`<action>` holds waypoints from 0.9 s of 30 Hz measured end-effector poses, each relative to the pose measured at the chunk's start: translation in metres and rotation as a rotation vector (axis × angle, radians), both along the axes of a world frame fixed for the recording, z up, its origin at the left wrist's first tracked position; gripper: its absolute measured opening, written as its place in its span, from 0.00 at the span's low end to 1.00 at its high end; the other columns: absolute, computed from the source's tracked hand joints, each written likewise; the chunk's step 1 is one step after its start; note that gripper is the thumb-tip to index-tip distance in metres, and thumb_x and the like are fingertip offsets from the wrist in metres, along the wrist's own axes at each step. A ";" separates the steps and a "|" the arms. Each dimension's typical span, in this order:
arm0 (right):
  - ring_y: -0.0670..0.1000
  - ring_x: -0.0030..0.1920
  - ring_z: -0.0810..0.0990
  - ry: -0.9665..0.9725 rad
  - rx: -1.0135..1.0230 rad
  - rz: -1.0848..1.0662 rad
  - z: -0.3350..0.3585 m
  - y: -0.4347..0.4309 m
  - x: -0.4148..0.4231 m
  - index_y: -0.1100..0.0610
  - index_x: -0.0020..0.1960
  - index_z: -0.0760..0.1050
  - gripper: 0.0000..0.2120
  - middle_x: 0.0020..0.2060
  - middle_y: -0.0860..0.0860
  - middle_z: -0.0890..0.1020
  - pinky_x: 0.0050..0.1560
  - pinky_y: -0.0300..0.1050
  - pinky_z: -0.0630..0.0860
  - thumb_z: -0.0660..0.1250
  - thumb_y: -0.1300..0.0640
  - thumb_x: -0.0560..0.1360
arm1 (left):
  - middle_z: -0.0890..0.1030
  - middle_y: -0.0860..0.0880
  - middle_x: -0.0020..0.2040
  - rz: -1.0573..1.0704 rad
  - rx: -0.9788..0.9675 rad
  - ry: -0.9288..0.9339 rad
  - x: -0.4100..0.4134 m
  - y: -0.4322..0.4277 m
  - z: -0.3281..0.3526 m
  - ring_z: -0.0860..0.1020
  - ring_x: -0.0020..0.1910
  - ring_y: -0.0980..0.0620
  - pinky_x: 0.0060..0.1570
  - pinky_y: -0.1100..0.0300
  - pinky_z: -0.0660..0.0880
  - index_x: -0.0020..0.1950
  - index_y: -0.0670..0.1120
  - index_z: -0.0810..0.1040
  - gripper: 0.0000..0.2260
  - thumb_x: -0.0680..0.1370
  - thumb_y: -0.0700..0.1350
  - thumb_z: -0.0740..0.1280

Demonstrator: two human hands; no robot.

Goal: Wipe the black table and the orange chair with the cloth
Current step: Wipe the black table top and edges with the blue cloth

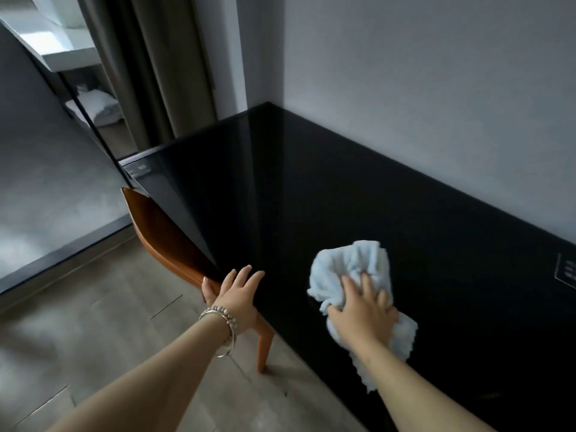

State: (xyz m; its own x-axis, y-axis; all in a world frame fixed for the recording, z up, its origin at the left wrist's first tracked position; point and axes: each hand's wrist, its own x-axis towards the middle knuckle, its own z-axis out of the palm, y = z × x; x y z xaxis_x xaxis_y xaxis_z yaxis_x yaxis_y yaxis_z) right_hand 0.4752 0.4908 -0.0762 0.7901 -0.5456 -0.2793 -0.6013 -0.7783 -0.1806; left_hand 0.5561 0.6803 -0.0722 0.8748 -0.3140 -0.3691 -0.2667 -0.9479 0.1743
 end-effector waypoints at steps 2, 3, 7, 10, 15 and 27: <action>0.54 0.69 0.59 -0.102 0.061 0.216 -0.003 0.028 0.005 0.39 0.69 0.62 0.25 0.73 0.43 0.57 0.66 0.50 0.61 0.58 0.44 0.72 | 0.48 0.53 0.77 -0.001 0.015 -0.011 0.000 0.000 0.000 0.46 0.77 0.49 0.69 0.36 0.35 0.76 0.58 0.50 0.31 0.76 0.45 0.60; 0.53 0.67 0.64 -0.172 0.187 0.266 -0.004 0.034 0.008 0.41 0.66 0.68 0.23 0.69 0.42 0.64 0.62 0.44 0.65 0.60 0.46 0.70 | 0.50 0.53 0.77 -0.005 0.023 -0.029 0.000 0.002 -0.001 0.48 0.76 0.50 0.69 0.37 0.37 0.75 0.57 0.52 0.29 0.77 0.47 0.61; 0.59 0.57 0.75 -0.522 0.392 -0.159 0.009 0.001 0.026 0.55 0.55 0.78 0.15 0.55 0.52 0.79 0.49 0.42 0.69 0.66 0.54 0.69 | 0.61 0.54 0.73 0.043 -0.014 -0.189 0.012 0.016 0.002 0.56 0.74 0.51 0.70 0.48 0.52 0.71 0.58 0.63 0.21 0.78 0.46 0.58; 0.61 0.66 0.64 -0.171 0.031 -0.337 0.013 -0.045 0.022 0.46 0.70 0.64 0.25 0.72 0.49 0.62 0.62 0.58 0.65 0.60 0.43 0.74 | 0.63 0.55 0.72 0.066 -0.067 -0.227 0.032 0.032 0.004 0.55 0.75 0.51 0.70 0.50 0.56 0.71 0.57 0.65 0.18 0.81 0.48 0.56; 0.59 0.71 0.55 -0.017 0.013 -0.387 -0.004 -0.021 0.035 0.41 0.74 0.52 0.28 0.76 0.48 0.45 0.67 0.60 0.58 0.53 0.39 0.76 | 0.60 0.55 0.74 0.051 -0.080 -0.128 0.074 0.063 0.000 0.48 0.77 0.49 0.73 0.43 0.49 0.72 0.58 0.63 0.18 0.81 0.47 0.54; 0.57 0.69 0.56 -0.100 -0.078 -0.234 -0.016 0.050 0.216 0.40 0.72 0.56 0.24 0.74 0.47 0.51 0.66 0.58 0.57 0.53 0.40 0.76 | 0.57 0.57 0.76 0.113 -0.063 -0.215 0.151 0.098 -0.014 0.53 0.76 0.52 0.71 0.51 0.54 0.74 0.62 0.55 0.23 0.79 0.55 0.55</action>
